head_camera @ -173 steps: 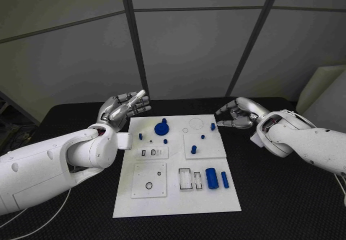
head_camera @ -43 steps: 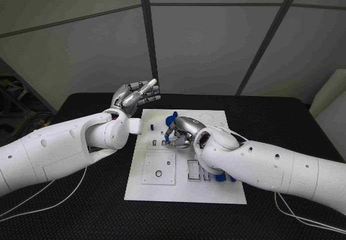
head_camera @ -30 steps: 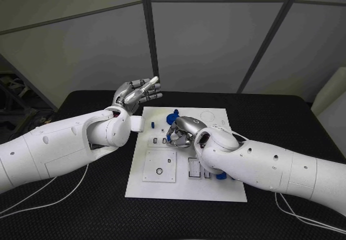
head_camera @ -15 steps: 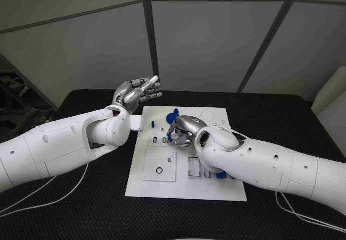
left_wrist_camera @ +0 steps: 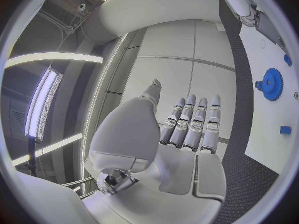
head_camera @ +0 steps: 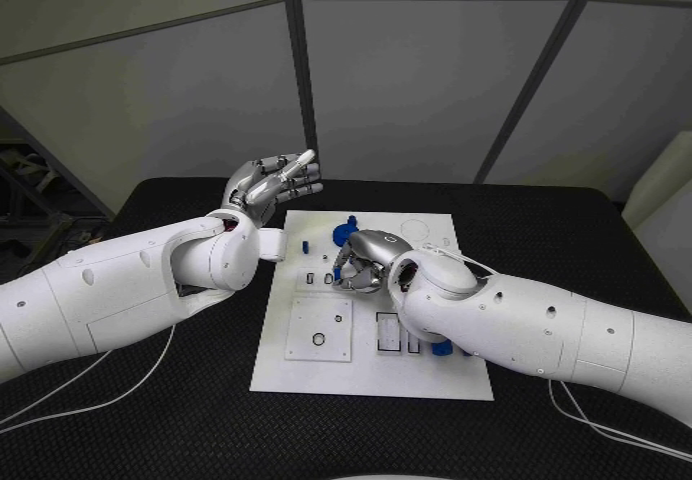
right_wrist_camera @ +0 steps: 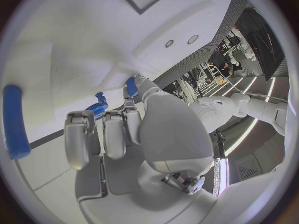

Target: Assemble the parts on the task board

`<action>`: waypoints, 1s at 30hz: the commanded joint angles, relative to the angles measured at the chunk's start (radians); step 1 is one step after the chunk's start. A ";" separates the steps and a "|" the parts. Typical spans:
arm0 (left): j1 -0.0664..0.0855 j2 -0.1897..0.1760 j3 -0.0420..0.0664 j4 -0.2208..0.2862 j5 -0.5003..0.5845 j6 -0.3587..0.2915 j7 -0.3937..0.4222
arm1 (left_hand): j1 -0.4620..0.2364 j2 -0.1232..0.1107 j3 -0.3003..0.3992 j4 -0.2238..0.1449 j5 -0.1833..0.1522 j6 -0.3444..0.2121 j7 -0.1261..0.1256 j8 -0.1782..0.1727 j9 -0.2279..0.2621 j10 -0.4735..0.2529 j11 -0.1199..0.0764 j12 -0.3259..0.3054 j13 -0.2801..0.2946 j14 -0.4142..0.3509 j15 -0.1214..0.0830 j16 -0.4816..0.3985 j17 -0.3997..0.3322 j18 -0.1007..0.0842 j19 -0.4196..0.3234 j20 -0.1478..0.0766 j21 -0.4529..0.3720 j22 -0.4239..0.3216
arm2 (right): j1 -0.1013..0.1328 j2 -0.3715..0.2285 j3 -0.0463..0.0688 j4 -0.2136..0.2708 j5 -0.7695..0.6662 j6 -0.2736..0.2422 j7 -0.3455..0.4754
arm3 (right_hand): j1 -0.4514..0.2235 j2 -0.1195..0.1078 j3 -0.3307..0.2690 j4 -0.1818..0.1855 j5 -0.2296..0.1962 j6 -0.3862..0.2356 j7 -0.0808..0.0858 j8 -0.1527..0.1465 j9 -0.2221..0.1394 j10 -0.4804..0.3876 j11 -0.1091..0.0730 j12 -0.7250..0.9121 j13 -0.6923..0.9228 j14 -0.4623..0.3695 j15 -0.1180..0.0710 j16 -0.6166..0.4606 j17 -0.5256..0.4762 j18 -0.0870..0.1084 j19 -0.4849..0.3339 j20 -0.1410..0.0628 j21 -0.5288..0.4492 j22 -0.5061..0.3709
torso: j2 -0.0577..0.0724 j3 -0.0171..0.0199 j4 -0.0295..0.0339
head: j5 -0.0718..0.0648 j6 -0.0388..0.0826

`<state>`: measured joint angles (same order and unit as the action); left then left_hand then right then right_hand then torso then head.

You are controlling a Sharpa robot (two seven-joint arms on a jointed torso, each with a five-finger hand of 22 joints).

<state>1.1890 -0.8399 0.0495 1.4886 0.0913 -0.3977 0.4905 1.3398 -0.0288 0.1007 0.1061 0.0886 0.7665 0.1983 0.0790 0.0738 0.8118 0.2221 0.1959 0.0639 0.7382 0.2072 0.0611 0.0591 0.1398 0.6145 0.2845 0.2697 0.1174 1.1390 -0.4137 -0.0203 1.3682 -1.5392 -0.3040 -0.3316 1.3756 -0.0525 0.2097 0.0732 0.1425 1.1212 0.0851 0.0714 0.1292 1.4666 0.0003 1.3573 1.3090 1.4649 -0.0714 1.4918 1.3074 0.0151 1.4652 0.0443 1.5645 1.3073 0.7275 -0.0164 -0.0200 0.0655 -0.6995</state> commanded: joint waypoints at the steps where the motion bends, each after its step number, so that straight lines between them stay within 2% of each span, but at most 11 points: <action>1: 0.002 -0.001 0.001 0.002 -0.007 0.009 0.005 | -0.001 0.013 -0.001 -0.005 0.000 0.005 0.064 -0.003 -0.001 0.000 0.002 -0.004 0.000 0.002 -0.002 -0.003 0.000 0.014 0.003 0.001 0.005 -0.002 | -0.004 -0.002 -0.004 -0.001 -0.002 0.055 -0.010 | -0.013 -0.001 -0.005 -0.001 -0.003 -0.006 0.003 -0.005 -0.003 -0.001 0.006 -0.006 0.091 0.067 0.006 -0.006 0.085 -0.011 0.096 0.001 -0.003 0.248 | 0.000 0.0003 0.0002 | 0.001 0.000; 12: 0.002 -0.003 0.001 0.002 -0.007 0.008 0.005 | -0.001 0.013 -0.001 -0.005 0.000 0.005 0.064 -0.003 -0.001 0.000 0.002 -0.004 0.000 0.002 -0.002 -0.003 0.000 0.014 0.003 0.001 0.005 -0.002 | -0.004 -0.005 -0.004 0.001 -0.003 0.042 -0.016 | -0.020 -0.009 -0.007 -0.004 -0.002 -0.025 0.008 -0.011 -0.005 -0.006 0.010 -0.014 0.085 0.066 0.010 -0.008 0.082 -0.010 0.094 0.005 -0.005 0.244 | 0.000 0.0007 -0.0001 | 0.000 0.000; 21: 0.002 -0.003 0.001 0.001 -0.007 0.009 0.005 | 0.000 0.013 -0.002 -0.009 0.000 0.002 0.064 -0.004 -0.001 0.001 0.002 -0.005 0.000 0.000 -0.002 -0.003 0.000 0.015 0.003 0.001 0.005 -0.002 | -0.004 -0.004 -0.004 0.001 -0.005 0.005 -0.007 | -0.032 -0.032 -0.013 -0.012 -0.002 -0.097 0.026 -0.012 -0.017 -0.018 0.026 -0.034 0.071 0.066 0.022 -0.009 0.082 -0.010 0.094 0.016 -0.006 0.244 | 0.000 0.0005 0.0003 | -0.001 0.000; 30: 0.002 -0.003 0.001 0.001 -0.007 0.009 0.005 | 0.000 0.013 -0.002 -0.009 0.000 0.002 0.064 -0.004 -0.001 0.001 0.002 -0.005 0.000 0.000 -0.002 -0.003 0.000 0.015 0.003 0.001 0.005 -0.002 | -0.004 -0.003 -0.004 0.001 -0.005 -0.014 -0.004 | -0.044 -0.043 -0.020 -0.010 -0.007 -0.112 0.029 -0.010 -0.022 -0.019 0.029 -0.036 0.070 0.067 0.026 -0.009 0.083 -0.010 0.094 0.020 -0.005 0.244 | 0.001 0.0004 -0.0003 | -0.002 0.000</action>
<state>1.1890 -0.8424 0.0495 1.4886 0.0913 -0.3979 0.4902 1.3397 -0.0288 0.0979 0.1033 0.0886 0.7665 0.1983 0.0790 0.0738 0.8118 0.2221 0.1959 0.0639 0.7382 0.2071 0.0611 0.0591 0.1398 0.6145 0.2845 0.2697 0.1159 1.1357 -0.4167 -0.0232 1.3701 -1.5404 -0.3086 -0.3323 1.3309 -0.0858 0.1945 0.0637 0.1422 1.0152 0.1131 0.0629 0.1086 1.4457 0.0221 1.3272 1.3090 1.4685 -0.0533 1.4872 1.3073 0.0152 1.4654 0.0593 1.5602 1.3073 0.7279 -0.0159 -0.0198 0.0638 -0.6994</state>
